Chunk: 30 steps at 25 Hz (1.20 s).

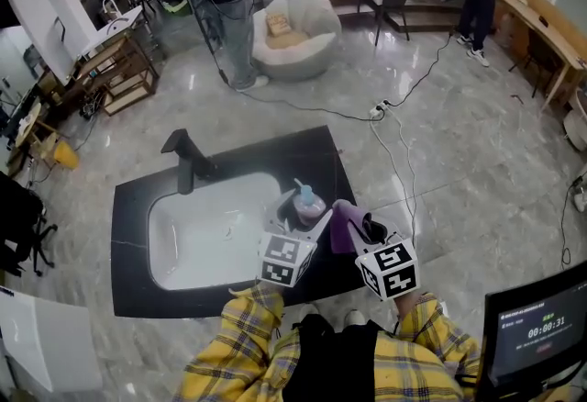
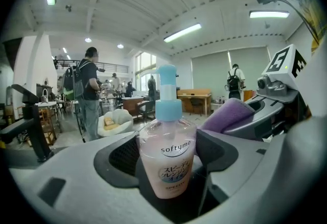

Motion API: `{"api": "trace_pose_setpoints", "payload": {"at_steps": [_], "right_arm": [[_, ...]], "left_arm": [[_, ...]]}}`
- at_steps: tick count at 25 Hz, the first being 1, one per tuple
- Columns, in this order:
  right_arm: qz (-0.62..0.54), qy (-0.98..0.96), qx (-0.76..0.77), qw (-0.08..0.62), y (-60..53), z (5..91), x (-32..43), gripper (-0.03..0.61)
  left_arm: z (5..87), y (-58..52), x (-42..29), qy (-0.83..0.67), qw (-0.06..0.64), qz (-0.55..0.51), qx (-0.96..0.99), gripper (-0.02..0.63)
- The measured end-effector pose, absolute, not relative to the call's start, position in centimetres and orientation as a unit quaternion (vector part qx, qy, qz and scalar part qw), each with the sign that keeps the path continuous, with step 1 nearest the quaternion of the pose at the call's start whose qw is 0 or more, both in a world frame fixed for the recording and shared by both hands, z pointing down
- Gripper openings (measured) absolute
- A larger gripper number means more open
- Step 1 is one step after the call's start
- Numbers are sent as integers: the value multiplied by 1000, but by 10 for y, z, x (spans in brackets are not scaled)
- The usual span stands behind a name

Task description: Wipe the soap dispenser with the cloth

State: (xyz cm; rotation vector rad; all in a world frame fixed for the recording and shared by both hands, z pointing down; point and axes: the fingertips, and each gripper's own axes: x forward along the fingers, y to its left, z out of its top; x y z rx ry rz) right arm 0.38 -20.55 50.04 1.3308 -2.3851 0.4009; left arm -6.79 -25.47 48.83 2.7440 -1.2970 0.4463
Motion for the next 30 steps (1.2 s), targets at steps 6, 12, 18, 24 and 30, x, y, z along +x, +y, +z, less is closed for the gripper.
{"api": "trace_pose_setpoints", "payload": {"at_steps": [6, 12, 18, 24, 30], "right_arm": [[143, -851, 468, 190, -206, 502, 1, 43], [145, -853, 464, 191, -209, 503, -3, 43], [147, -854, 462, 190, -208, 504, -5, 43], [150, -855, 458, 188, -207, 506, -5, 43], [152, -857, 457, 186, -208, 508, -5, 43]], "left_arm": [[488, -256, -69, -449, 40, 141, 881, 339], [489, -257, -72, -470, 43, 138, 871, 339], [491, -258, -74, -495, 48, 138, 856, 339], [490, -258, -76, -532, 49, 135, 835, 339], [492, -260, -78, -559, 54, 129, 817, 339]]}}
